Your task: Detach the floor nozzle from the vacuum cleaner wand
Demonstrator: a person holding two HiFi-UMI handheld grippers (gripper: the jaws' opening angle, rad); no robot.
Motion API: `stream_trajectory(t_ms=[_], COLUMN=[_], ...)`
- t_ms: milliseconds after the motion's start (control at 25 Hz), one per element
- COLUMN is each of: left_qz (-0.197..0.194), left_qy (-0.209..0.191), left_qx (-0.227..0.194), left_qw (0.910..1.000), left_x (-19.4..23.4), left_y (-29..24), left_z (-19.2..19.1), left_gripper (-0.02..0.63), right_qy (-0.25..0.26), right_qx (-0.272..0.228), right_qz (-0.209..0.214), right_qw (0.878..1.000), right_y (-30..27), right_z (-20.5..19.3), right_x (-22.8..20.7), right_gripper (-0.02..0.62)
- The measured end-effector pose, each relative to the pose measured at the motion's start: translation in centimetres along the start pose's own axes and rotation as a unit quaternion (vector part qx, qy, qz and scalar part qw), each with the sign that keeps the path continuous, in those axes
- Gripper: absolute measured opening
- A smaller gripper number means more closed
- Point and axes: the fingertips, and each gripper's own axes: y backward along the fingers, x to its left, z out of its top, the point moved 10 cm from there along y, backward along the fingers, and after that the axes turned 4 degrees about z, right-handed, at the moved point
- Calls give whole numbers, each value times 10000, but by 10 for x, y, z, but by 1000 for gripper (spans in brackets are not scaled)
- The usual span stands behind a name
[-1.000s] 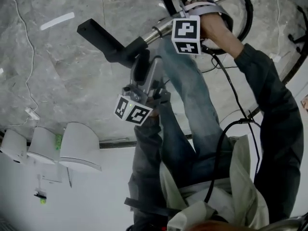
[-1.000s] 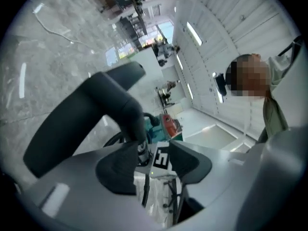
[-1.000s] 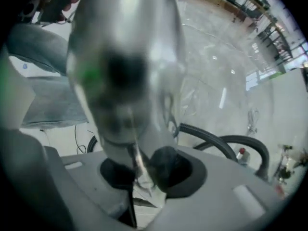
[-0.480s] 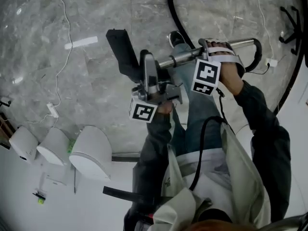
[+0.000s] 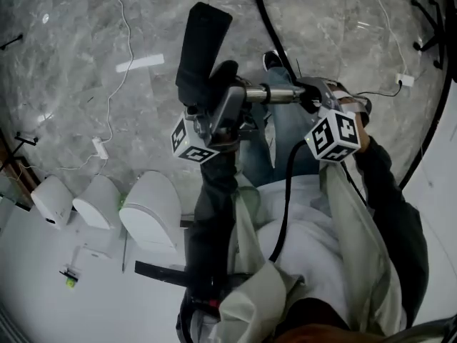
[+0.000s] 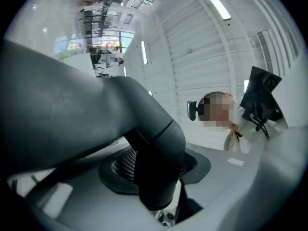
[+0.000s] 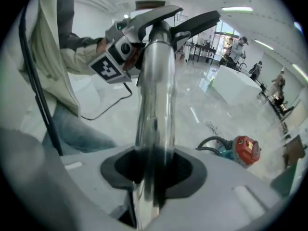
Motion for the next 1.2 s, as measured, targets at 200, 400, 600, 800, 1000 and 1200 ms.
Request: stream_trajectory(t_ms=[200,400,600,800,1000,1200], left_qz=[-646,-1117,-435,-12,-1416,-1955], left_qy=[-739,-1051,-1651,-1702,-1951,-2019], left_qx=[-21,-23,-233,-330,236,362], left_qw=[9952,9882,9850,9849,9702,9590], left_x=[-89,-154,-175,-180,-205,-216], left_y=[-41,-80,-77,-86,-109,-120], left_z=[18,37,51,65,77,72], left_gripper=[161,163,126,112,86,84], right_qy=[-16,242,-104,-375,43,424], right_qx=[-880,-1842,-1722,-1418,-1899,-2091], right_qz=[1267,1528,853,-923,175,1897], right_qw=[9880,9706,9813,9849,9816,9584], right_y=[67,106,110,121,143,154], right_z=[14,58,79,94,98,94], right_x=[-2,5,17,19,11,-3], right_gripper=[125,98,40,38,39,43])
